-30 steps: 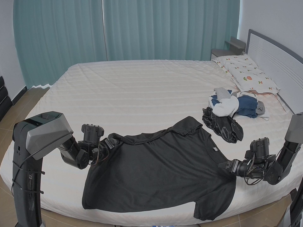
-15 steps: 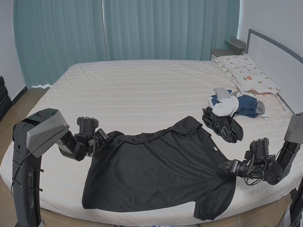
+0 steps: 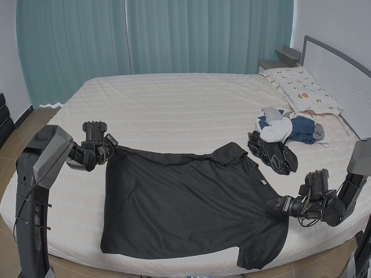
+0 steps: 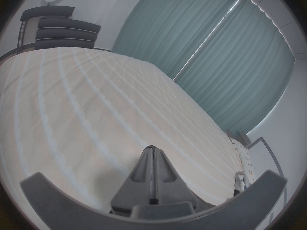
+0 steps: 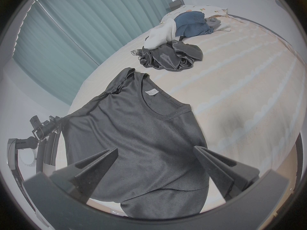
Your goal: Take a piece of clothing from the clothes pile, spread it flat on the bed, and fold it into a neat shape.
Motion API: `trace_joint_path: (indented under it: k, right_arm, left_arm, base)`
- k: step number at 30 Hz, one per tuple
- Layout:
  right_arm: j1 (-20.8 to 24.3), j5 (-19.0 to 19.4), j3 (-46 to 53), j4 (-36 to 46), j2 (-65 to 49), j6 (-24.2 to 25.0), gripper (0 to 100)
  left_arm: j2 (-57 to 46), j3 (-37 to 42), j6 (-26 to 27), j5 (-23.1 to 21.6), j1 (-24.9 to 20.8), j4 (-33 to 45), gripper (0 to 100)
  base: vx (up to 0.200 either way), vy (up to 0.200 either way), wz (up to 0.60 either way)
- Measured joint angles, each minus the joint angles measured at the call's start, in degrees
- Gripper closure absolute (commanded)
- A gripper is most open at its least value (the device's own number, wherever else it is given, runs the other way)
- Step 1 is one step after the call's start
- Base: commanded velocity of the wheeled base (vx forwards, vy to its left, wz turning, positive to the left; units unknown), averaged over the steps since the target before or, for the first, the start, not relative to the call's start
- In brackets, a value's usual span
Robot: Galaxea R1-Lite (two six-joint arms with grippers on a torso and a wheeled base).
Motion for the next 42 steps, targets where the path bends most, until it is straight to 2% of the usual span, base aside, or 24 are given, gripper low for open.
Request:
trace_joint_path:
  k: [7, 14, 15, 23, 28, 32, 42]
  right_arm:
    - [0.06, 0.0, -0.15, 0.0, 0.44, -0.05, 0]
    - [0.43, -0.02, -0.17, -0.05, 0.46, 0.2, 0]
    - [0.48, 0.0, -0.17, -0.05, 0.44, 0.28, 0]
    - [0.63, -0.02, -1.35, -0.71, 0.1, 0.39, 0]
    - [0.91, 0.0, -2.62, -1.39, 0.1, 0.39, 0]
    - [1.55, 0.0, -4.05, -1.62, 0.49, 0.59, 0]
    - [3.43, -0.02, -5.32, -1.89, 1.16, 2.57, 0]
  left_arm:
    - [5.88, -8.07, 0.0, 0.85, 1.79, 0.73, 100]
    - [9.96, -11.59, 0.02, 1.29, 2.95, 0.84, 100]
    - [10.31, -11.76, -0.05, 1.24, 3.05, 0.82, 0]
    - [10.53, -11.19, -0.66, 0.99, 3.52, 0.9, 0]
    - [7.97, -6.85, -1.01, -0.13, 3.96, 1.34, 0]
    - [3.84, 0.69, -1.17, -2.84, 4.6, 1.17, 0]
    - [-10.06, 28.59, -1.34, -12.02, 5.92, -6.19, 0]
  base:
    - [0.0, 0.0, 0.0]
    - [0.0, 0.0, 0.0]
    - [0.0, 0.0, 0.0]
    - [0.0, 0.0, 0.0]
    - [0.0, 0.0, 0.0]
    - [0.0, 0.0, 0.0]
    - [0.0, 0.0, 0.0]
